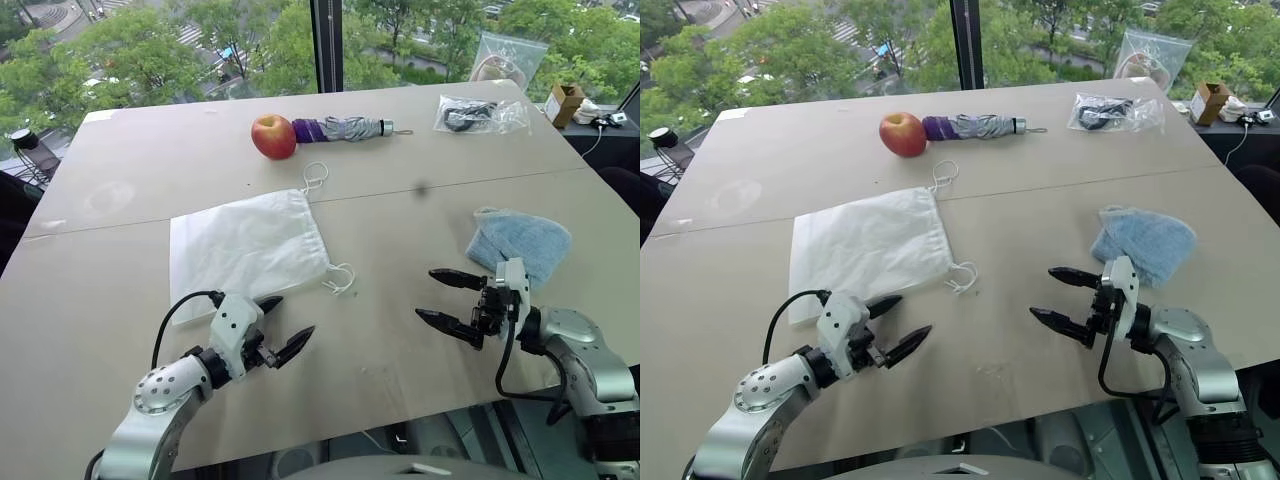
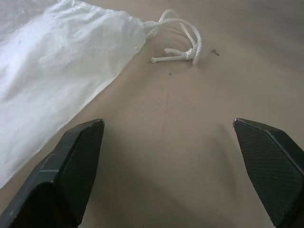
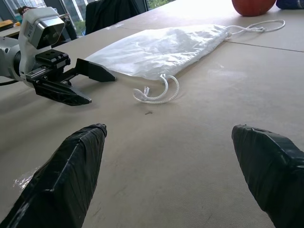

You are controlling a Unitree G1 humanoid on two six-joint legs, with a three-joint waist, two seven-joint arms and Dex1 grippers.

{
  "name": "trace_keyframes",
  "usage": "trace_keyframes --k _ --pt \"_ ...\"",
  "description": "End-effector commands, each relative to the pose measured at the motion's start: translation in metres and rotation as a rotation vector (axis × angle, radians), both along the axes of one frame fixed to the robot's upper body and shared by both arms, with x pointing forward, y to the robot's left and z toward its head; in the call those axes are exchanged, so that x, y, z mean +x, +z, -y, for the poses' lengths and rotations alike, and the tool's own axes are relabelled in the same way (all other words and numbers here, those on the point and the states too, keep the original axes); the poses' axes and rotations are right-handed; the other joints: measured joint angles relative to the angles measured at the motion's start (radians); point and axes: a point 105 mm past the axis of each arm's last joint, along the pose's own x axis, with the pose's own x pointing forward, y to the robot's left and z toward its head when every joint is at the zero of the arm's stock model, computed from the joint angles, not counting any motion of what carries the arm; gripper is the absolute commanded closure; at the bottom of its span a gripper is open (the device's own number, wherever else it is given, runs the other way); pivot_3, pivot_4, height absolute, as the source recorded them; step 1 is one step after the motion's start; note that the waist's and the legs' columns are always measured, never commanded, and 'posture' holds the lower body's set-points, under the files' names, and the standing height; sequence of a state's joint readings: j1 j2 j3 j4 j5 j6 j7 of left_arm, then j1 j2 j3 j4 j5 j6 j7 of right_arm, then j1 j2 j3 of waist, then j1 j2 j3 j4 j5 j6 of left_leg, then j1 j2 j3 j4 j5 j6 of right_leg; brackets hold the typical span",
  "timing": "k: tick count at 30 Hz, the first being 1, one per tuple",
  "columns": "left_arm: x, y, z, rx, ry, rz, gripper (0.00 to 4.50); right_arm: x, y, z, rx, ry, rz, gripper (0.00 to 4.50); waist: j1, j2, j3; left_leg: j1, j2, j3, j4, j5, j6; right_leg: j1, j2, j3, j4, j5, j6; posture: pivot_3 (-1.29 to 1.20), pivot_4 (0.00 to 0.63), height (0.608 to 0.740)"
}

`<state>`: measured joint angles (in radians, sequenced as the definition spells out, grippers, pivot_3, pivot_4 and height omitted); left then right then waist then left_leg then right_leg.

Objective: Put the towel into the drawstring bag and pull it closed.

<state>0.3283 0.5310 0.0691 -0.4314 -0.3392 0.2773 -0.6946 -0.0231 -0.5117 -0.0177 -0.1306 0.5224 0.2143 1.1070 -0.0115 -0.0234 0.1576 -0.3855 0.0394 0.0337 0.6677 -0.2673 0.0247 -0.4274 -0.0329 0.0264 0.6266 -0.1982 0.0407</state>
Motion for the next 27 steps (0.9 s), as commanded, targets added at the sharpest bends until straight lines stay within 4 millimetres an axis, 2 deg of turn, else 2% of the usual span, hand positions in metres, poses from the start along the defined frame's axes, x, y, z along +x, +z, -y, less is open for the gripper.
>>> trace_keyframes --k 1,8,19,23,27 --pt "-0.004 0.006 0.004 -0.018 -0.031 0.003 0.04 -0.002 0.010 0.003 0.007 -0.028 0.064 0.00 0.000 0.000 0.000 0.000 0.000 0.000 0.000 0.000 0.000 0.000 0.000 0.000 0.000 0.000 0.000 0.00 0.150 0.740" --pt "0.000 0.013 0.008 -0.062 -0.032 0.010 0.04 0.000 0.005 0.010 -0.019 -0.056 0.072 0.00 0.000 0.000 0.000 -0.001 0.000 0.001 0.000 0.000 0.000 -0.001 0.000 0.000 0.000 0.000 0.000 0.00 0.150 0.740" --pt "0.005 0.024 0.015 -0.131 -0.009 0.034 0.04 0.002 0.009 0.013 -0.035 -0.059 0.101 0.00 0.000 0.000 0.000 -0.001 0.000 0.004 0.000 0.000 0.000 -0.001 0.000 0.000 0.000 0.000 0.000 0.00 0.150 0.740" --pt "0.021 0.041 0.020 -0.219 0.045 0.061 0.04 0.011 0.020 0.018 -0.066 -0.070 0.162 0.00 0.001 0.000 0.000 -0.002 0.000 0.004 0.001 0.000 0.000 -0.001 0.000 0.000 0.000 0.000 0.000 0.00 0.150 0.740" --pt "0.046 0.054 0.031 -0.221 0.117 0.094 0.04 0.021 0.044 0.016 -0.104 -0.048 0.259 0.00 0.001 0.000 0.000 -0.002 -0.001 0.004 0.002 0.000 0.000 0.000 0.001 0.000 0.001 0.000 0.000 0.00 0.150 0.740"
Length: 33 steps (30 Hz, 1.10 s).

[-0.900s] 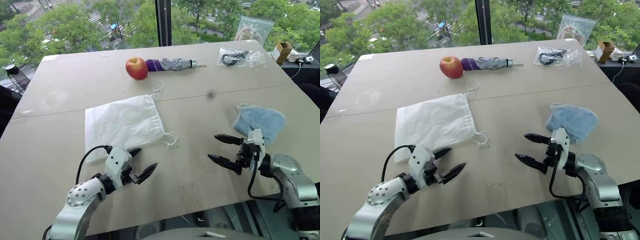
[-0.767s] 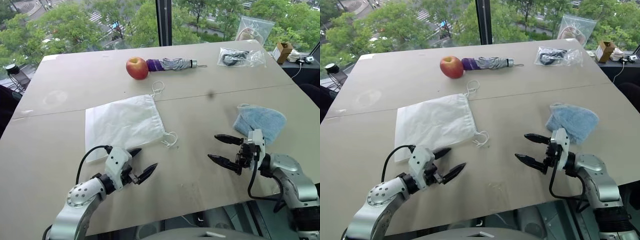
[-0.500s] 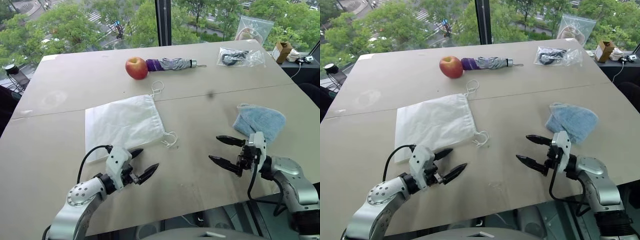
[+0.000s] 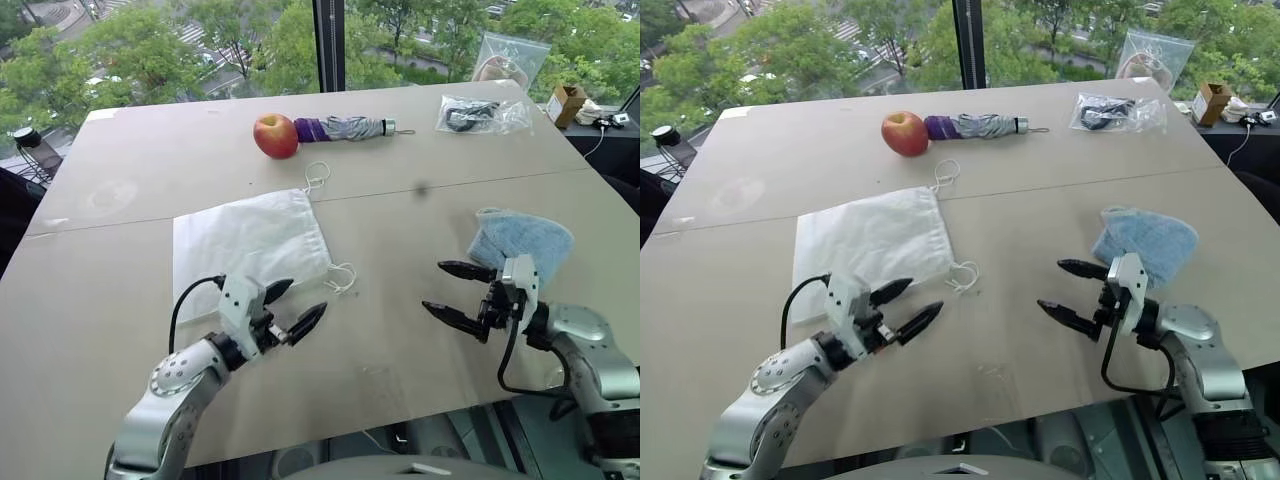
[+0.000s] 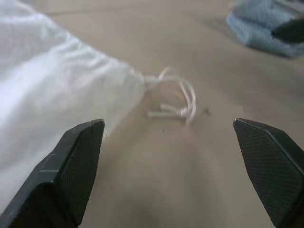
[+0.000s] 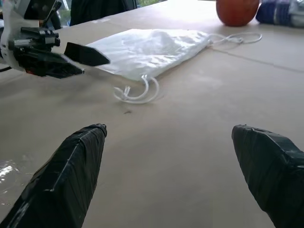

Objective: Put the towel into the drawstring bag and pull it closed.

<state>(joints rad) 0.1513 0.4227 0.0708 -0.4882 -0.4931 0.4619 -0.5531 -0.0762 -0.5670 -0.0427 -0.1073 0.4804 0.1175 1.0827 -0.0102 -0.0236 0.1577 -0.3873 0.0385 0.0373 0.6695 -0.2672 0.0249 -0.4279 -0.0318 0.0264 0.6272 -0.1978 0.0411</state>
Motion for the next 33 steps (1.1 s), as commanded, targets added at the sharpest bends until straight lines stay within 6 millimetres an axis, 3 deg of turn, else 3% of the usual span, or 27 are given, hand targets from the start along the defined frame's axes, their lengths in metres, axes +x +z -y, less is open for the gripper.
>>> trace_keyframes --k 1,6,9,13,24,30,33 --pt "0.021 0.020 0.009 0.003 0.080 0.054 0.04 0.010 0.034 0.000 -0.014 0.009 0.137 0.00 0.000 0.000 0.000 0.000 0.000 0.000 0.000 0.000 0.000 0.000 0.000 0.000 0.000 0.000 0.000 0.00 0.150 0.740" --pt "0.058 0.033 0.019 0.081 0.255 0.087 0.04 0.019 0.062 -0.009 0.019 0.022 0.218 0.00 -0.001 -0.001 0.000 0.000 0.000 -0.003 0.000 0.000 0.000 0.001 0.002 0.000 0.000 0.004 0.000 0.00 0.150 0.740" --pt "0.079 0.030 0.017 0.254 0.373 0.109 0.04 0.020 0.062 -0.011 0.022 0.024 0.223 0.00 0.003 -0.001 0.000 0.000 0.000 -0.005 -0.001 0.000 0.000 0.002 0.003 -0.001 0.000 0.005 0.000 0.00 0.150 0.740" --pt "0.090 0.021 0.010 0.448 0.450 0.116 0.04 0.020 0.058 -0.008 0.014 0.014 0.219 0.00 0.002 -0.001 0.000 -0.002 0.000 -0.006 -0.001 0.000 0.000 0.002 0.002 -0.003 -0.001 0.005 0.000 0.00 0.150 0.740" --pt "0.091 -0.002 0.016 0.470 0.463 0.053 0.04 0.018 0.053 -0.004 0.015 0.001 0.211 0.00 0.002 -0.001 0.000 -0.002 -0.001 -0.006 0.000 0.000 0.000 0.002 0.002 -0.003 0.000 0.005 0.000 0.00 0.150 0.740" --pt "0.081 -0.012 -0.003 0.529 0.468 0.040 0.04 0.017 0.050 -0.003 0.018 0.000 0.207 0.00 0.000 0.000 -0.001 -0.002 -0.001 -0.006 0.000 0.000 0.000 0.002 0.002 -0.003 0.000 0.005 0.000 0.00 0.150 0.740" --pt "0.069 -0.008 -0.008 0.552 0.383 0.103 0.04 0.017 0.049 -0.004 0.021 0.002 0.203 0.00 -0.005 0.000 -0.001 0.000 0.000 -0.005 -0.001 0.000 0.000 0.002 0.002 -0.001 0.000 0.005 -0.001 0.00 0.150 0.740"
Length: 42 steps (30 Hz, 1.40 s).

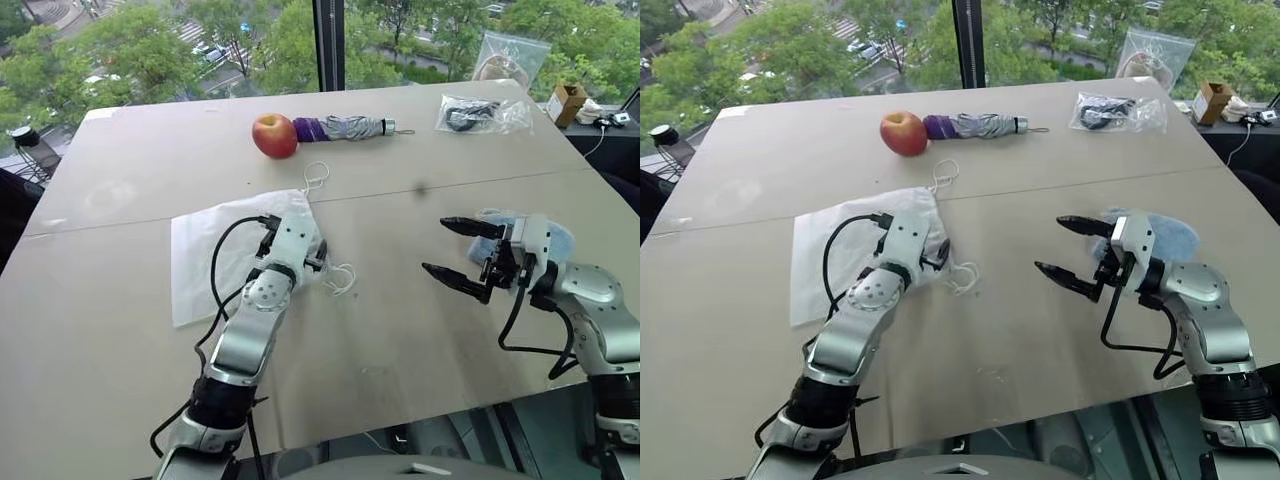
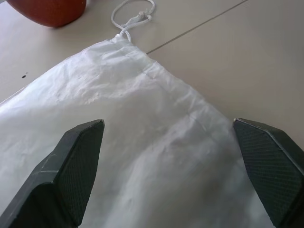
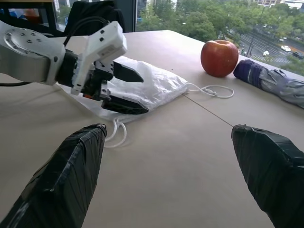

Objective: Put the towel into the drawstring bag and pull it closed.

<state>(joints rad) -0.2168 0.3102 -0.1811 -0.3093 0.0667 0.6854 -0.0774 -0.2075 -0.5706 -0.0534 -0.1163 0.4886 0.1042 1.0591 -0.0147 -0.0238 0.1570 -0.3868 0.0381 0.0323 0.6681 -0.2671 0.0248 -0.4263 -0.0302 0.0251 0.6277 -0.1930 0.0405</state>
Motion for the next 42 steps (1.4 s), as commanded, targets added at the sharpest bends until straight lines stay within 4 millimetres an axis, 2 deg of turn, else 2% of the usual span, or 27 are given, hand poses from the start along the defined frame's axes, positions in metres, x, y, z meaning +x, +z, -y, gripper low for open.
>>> trace_keyframes --k 1,4,7,9,12,15,21,23,26,27,31,33,36,39,42 --pt "-0.019 -0.004 -0.009 0.084 -0.143 0.003 0.04 -0.002 0.009 0.003 0.014 -0.007 0.048 0.00 -0.002 0.000 0.000 0.001 0.000 0.000 0.000 0.000 0.000 0.000 0.000 0.000 0.000 0.000 0.000 0.00 0.150 0.740" --pt "-0.035 -0.007 -0.026 0.218 -0.273 0.000 0.04 -0.001 0.008 0.001 0.018 0.002 0.044 0.00 0.001 0.001 0.000 0.002 0.001 0.001 -0.001 0.000 0.000 0.000 0.001 0.000 0.002 -0.003 -0.004 0.00 0.150 0.740" --pt "-0.040 -0.007 -0.069 0.530 -0.332 0.009 0.04 -0.001 0.007 -0.003 0.022 0.013 0.042 0.00 0.003 0.000 0.000 0.003 0.002 0.002 0.000 0.000 0.000 0.000 0.000 0.000 0.002 -0.003 -0.003 0.00 0.150 0.740" --pt "-0.040 -0.006 -0.083 0.634 -0.347 0.029 0.04 0.000 0.007 -0.004 0.025 0.015 0.043 0.00 0.002 0.001 0.000 0.005 0.002 0.003 -0.001 0.000 0.000 0.000 -0.001 0.002 0.002 -0.005 -0.001 0.00 0.150 0.740" --pt "-0.030 0.021 -0.115 0.712 -0.161 0.184 0.04 -0.001 0.006 -0.007 0.030 0.017 0.044 0.00 0.002 0.002 0.000 0.006 0.002 0.004 0.000 0.000 0.000 0.000 -0.003 0.003 0.003 -0.005 0.000 0.00 0.150 0.740" --pt "-0.034 0.044 -0.131 0.785 -0.034 0.339 0.04 -0.001 0.006 -0.006 0.032 0.016 0.045 0.00 0.002 0.000 0.001 0.004 0.003 0.005 0.000 0.000 0.000 0.000 -0.003 0.003 0.002 -0.004 -0.001 0.00 0.150 0.740" --pt "-0.044 0.054 -0.150 0.780 0.124 0.420 0.04 -0.001 0.006 -0.006 0.031 0.015 0.046 0.00 0.009 0.000 0.001 -0.002 0.003 0.007 -0.001 0.000 0.000 -0.005 -0.006 0.001 0.000 -0.002 -0.003 0.00 0.150 0.740" --pt "-0.041 0.058 -0.144 0.601 0.148 0.439 0.04 -0.001 0.006 -0.006 0.031 0.017 0.046 0.00 0.010 0.000 0.001 -0.004 0.003 0.007 -0.001 0.000 0.000 -0.005 -0.007 0.000 -0.001 -0.002 -0.003 0.00 0.150 0.740" --pt "-0.026 0.045 -0.106 0.280 0.027 0.368 0.04 0.000 0.006 -0.007 0.030 0.025 0.046 0.00 0.018 0.000 0.001 -0.005 0.002 0.005 0.001 0.000 0.000 -0.005 -0.007 -0.002 0.000 -0.002 -0.003 0.00 0.150 0.740" --pt "-0.024 0.041 -0.097 0.221 -0.002 0.343 0.04 0.001 0.006 -0.008 0.030 0.026 0.046 0.00 0.020 0.000 0.000 -0.005 0.002 0.005 0.002 0.000 0.000 -0.005 -0.007 -0.002 0.001 -0.001 -0.003 0.00 0.150 0.740" --pt "-0.006 0.044 -0.042 -0.108 -0.093 0.272 0.04 0.003 0.007 -0.010 0.031 0.031 0.052 0.00 0.026 -0.001 0.000 -0.005 0.000 0.005 0.004 0.000 0.000 -0.004 -0.005 -0.001 0.002 0.000 -0.001 0.00 0.150 0.740" --pt "0.001 0.044 -0.019 -0.216 -0.122 0.219 0.04 0.002 0.007 -0.010 0.030 0.032 0.053 0.00 0.027 -0.001 0.000 -0.006 -0.001 0.003 0.004 0.000 0.000 -0.004 -0.004 -0.002 0.002 0.001 0.001 0.00 0.150 0.740" --pt "0.008 0.036 0.008 -0.268 -0.156 0.133 0.04 0.001 0.007 -0.010 0.029 0.029 0.054 0.00 0.022 -0.001 0.000 -0.007 -0.001 0.001 0.004 0.000 0.000 -0.004 -0.002 -0.002 0.002 0.001 0.001 0.00 0.150 0.740" --pt "0.012 0.019 0.021 -0.190 -0.146 0.055 0.04 0.001 0.007 -0.009 0.028 0.022 0.056 0.00 0.016 -0.001 0.000 -0.006 0.000 0.000 0.004 0.000 0.000 -0.004 0.000 -0.002 0.002 0.001 0.001 0.00 0.150 0.740" --pt "0.013 0.010 0.004 -0.111 -0.003 0.033 0.04 0.000 0.008 -0.005 0.024 0.004 0.058 0.00 0.011 -0.001 0.000 -0.007 0.000 -0.002 0.003 0.000 0.000 -0.004 0.000 -0.003 0.002 0.001 0.001 0.00 0.150 0.740"
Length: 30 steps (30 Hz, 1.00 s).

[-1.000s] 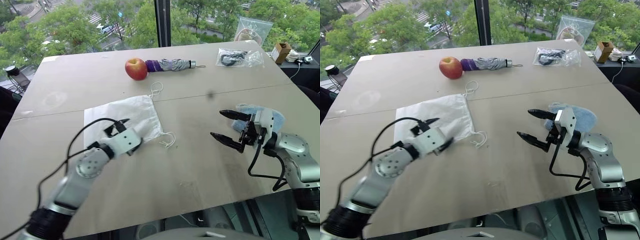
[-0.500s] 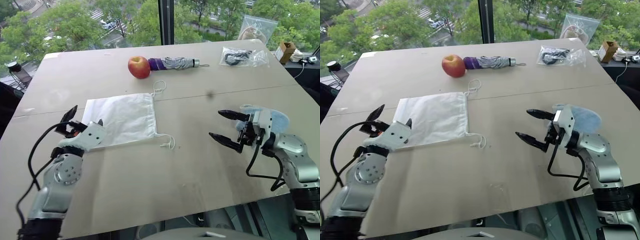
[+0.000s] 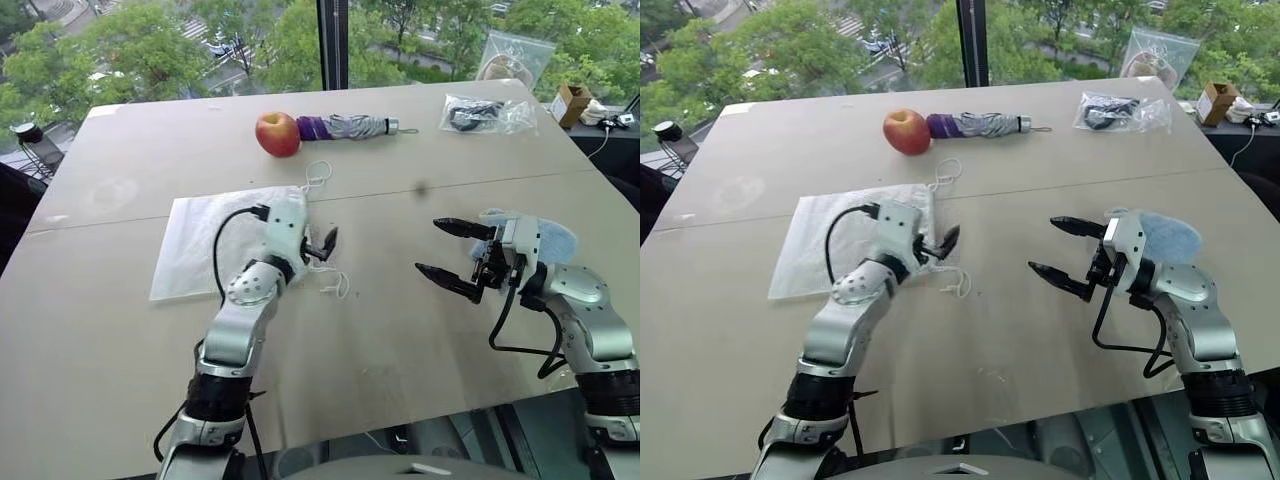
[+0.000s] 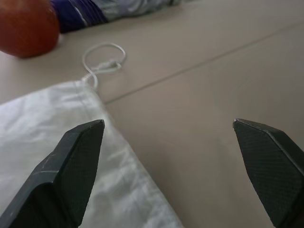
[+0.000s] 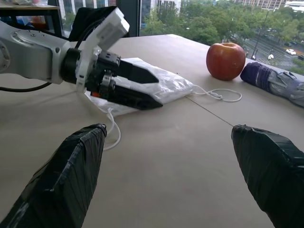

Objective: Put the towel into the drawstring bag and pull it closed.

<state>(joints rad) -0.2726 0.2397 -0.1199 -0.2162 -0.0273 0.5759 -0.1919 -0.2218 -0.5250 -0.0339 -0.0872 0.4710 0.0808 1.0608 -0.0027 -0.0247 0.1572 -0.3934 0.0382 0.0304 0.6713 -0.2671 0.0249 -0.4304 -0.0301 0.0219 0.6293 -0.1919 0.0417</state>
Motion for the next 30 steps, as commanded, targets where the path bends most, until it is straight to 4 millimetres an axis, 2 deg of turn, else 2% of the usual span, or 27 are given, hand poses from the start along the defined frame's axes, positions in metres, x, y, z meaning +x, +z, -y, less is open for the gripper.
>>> trace_keyframes --k 1,6,7,9,12,13,14,15,16,17,21,30 --pt "0.001 0.001 -0.024 0.081 0.166 0.005 0.04 -0.004 0.012 0.005 -0.004 -0.014 0.057 0.00 -0.003 0.000 0.000 0.000 0.000 0.000 0.000 0.000 0.000 0.000 0.000 0.000 0.000 0.000 0.000 0.00 0.150 0.740" --pt "-0.004 -0.004 -0.040 0.127 0.246 -0.003 0.04 -0.005 0.011 0.006 -0.004 -0.021 0.055 0.00 -0.007 0.000 0.000 0.001 0.000 0.000 0.000 0.000 0.000 0.000 -0.001 0.000 0.000 0.000 0.000 0.00 0.150 0.740" --pt "-0.006 -0.007 -0.041 0.123 0.251 -0.012 0.27 -0.005 0.011 0.005 -0.004 -0.021 0.055 0.00 -0.008 0.000 0.000 0.001 0.000 0.001 0.000 0.000 0.000 0.001 -0.001 0.001 0.000 0.000 0.000 0.00 0.150 0.740" --pt "-0.008 -0.010 -0.041 0.118 0.252 -0.022 0.87 -0.005 0.011 0.004 -0.003 -0.020 0.055 0.00 -0.009 0.000 0.000 0.001 0.000 0.001 0.000 0.000 0.000 0.001 -0.001 0.001 0.001 0.000 0.000 0.00 0.150 0.740" --pt "-0.010 -0.011 -0.040 0.109 0.250 -0.027 2.22 -0.004 0.011 0.003 -0.002 -0.018 0.056 0.00 -0.009 0.000 0.000 0.002 0.000 0.001 0.000 0.000 0.000 0.001 -0.001 0.001 0.001 0.000 0.000 0.00 0.150 0.740" --pt "-0.011 -0.012 -0.040 0.110 0.250 -0.026 2.87 -0.004 0.011 0.003 -0.002 -0.017 0.056 0.00 -0.009 0.000 0.000 0.002 0.000 0.001 0.000 0.000 0.000 0.001 -0.001 0.001 0.001 0.000 0.000 0.00 0.150 0.740" --pt "-0.011 -0.012 -0.040 0.112 0.251 -0.025 3.22 -0.004 0.011 0.003 -0.002 -0.016 0.057 0.00 -0.009 0.000 0.000 0.002 0.000 0.001 0.000 0.000 0.000 0.001 0.000 0.001 0.001 0.000 0.000 0.00 0.150 0.740" --pt "-0.012 -0.013 -0.041 0.115 0.254 -0.028 3.80 -0.004 0.011 0.003 -0.002 -0.016 0.057 0.00 -0.009 0.000 0.000 0.002 0.000 0.001 0.000 0.000 0.000 0.001 0.000 0.001 0.002 0.000 0.000 0.00 0.150 0.740" --pt "-0.014 -0.015 -0.042 0.119 0.259 -0.030 4.21 -0.004 0.011 0.003 -0.002 -0.016 0.057 0.00 -0.009 0.000 0.000 0.002 0.000 0.001 0.000 0.000 0.000 0.001 0.000 0.001 0.002 0.000 0.000 0.00 0.150 0.740" --pt "-0.015 -0.016 -0.044 0.124 0.265 -0.033 4.44 -0.004 0.011 0.003 -0.001 -0.016 0.057 0.00 -0.009 0.000 0.000 0.003 0.000 0.001 0.000 0.000 0.000 0.001 0.000 0.001 0.003 0.000 0.000 0.00 0.150 0.740" --pt "-0.017 -0.017 -0.050 0.131 0.278 -0.023 4.44 -0.003 0.011 0.002 -0.002 -0.014 0.057 0.00 -0.009 0.000 0.000 0.003 0.000 0.001 0.000 0.000 0.000 0.001 0.000 0.002 0.003 0.000 0.000 0.00 0.150 0.740" --pt "-0.024 0.035 -0.058 0.070 0.148 0.234 4.44 -0.003 0.011 0.001 0.001 -0.016 0.057 0.00 -0.006 0.000 0.000 0.002 0.000 0.001 0.000 0.000 0.000 0.000 -0.001 0.001 0.003 0.000 0.000 0.00 0.150 0.740"
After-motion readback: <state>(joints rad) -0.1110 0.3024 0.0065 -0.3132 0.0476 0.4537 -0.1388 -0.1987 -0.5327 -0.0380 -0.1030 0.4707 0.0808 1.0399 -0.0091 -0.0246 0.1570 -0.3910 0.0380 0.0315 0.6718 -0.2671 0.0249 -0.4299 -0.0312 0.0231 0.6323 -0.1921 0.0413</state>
